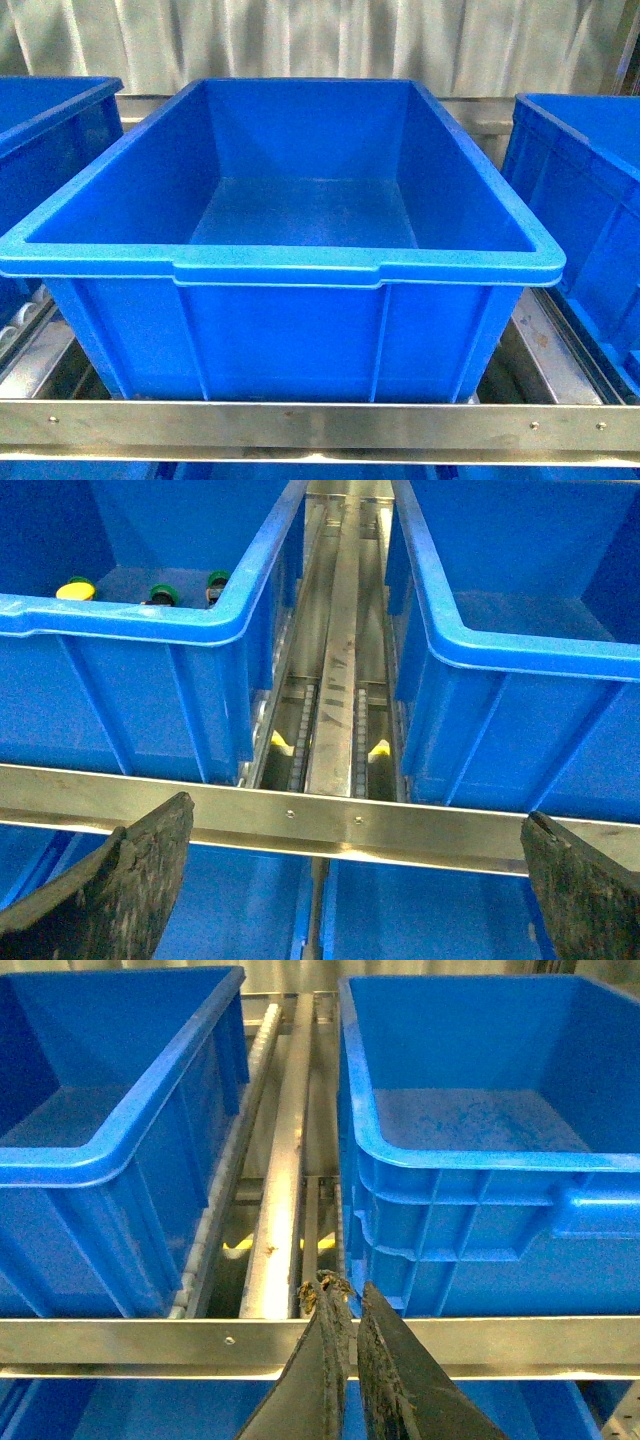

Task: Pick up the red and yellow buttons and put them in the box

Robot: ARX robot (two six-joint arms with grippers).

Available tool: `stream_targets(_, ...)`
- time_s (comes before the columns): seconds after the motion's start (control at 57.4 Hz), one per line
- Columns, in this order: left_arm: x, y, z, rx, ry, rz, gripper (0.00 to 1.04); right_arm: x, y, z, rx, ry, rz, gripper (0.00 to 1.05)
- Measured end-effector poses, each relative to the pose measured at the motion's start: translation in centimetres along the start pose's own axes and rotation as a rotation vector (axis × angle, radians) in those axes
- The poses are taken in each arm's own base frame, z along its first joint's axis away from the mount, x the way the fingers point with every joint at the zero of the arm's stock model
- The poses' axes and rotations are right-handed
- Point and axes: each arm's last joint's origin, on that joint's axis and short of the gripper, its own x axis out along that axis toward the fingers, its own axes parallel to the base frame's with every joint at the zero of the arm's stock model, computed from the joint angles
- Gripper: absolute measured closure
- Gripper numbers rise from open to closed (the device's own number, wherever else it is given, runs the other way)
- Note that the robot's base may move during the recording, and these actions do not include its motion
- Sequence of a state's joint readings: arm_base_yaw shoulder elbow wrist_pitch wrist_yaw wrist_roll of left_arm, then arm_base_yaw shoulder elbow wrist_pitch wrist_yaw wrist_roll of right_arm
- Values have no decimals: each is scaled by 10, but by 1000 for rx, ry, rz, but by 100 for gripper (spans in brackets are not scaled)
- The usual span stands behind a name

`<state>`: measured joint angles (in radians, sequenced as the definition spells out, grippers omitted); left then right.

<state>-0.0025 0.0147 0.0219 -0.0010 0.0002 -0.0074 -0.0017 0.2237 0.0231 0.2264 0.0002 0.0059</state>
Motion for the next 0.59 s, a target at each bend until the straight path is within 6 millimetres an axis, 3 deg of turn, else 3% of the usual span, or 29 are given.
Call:
stream_targets(0.54,0,0,0,0,0,0,8,-15,0,-3,0,5,1,101)
stream_targets(0.592,0,0,0,0,0,0,8,-15,0,-3,-2,5,1,96)
